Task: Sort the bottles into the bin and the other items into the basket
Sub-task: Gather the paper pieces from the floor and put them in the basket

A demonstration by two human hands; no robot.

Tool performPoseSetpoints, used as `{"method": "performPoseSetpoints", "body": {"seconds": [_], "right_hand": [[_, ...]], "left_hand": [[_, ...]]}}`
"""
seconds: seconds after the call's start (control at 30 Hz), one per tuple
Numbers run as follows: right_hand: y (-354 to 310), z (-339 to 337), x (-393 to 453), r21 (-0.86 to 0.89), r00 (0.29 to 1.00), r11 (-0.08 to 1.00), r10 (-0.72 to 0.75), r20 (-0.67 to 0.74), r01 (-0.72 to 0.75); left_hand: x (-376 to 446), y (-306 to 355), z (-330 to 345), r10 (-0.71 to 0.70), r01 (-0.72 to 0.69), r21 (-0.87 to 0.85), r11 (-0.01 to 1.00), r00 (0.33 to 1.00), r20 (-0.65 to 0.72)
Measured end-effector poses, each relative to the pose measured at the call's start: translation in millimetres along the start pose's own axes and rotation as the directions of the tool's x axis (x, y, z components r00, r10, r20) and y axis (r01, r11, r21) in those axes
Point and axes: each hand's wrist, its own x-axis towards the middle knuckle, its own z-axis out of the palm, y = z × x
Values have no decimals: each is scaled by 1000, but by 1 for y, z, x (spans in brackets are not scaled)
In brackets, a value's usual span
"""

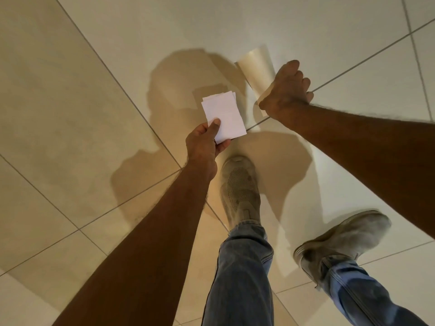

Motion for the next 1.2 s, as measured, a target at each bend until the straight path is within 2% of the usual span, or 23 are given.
{"method": "performPoseSetpoints", "body": {"seconds": [0.23, 0.4, 0.47, 0.63, 0.77, 0.87, 1.0, 1.2], "right_hand": [[10, -3, -16, -137, 953, 944, -302, 9, 300], [26, -7, -16, -263, 878, 843, -477, 35, 468], [34, -10, -16, -230, 847, 819, -530, 45, 525], [54, -14, -17, -12, 807, 808, -588, 53, 589], [74, -17, -31, 101, 853, 849, -522, 21, 518], [92, -29, -51, 273, 902, 866, -432, -16, 420], [121, -52, -93, 494, 968, 834, -240, -79, 247], [161, -112, -167, 527, 999, 849, 0, -37, 20]], "left_hand": [[1, -7, 0, 27, -27, 25, 999, 1000, 3], [-1, -15, -2, 35, -35, 34, 999, 999, -2], [-2, -17, -3, 33, -33, 25, 999, 999, -4], [-9, -22, -4, 40, -40, 34, 999, 999, -1], [-23, -24, -1, 52, -52, 50, 997, 999, -5], [-45, -24, 3, 46, -45, 47, 998, 999, -26], [-85, -20, 10, 9, -9, 6, 1000, 999, -46], [-174, -4, 16, -21, 21, 7, 1000, 1000, -4]]}}
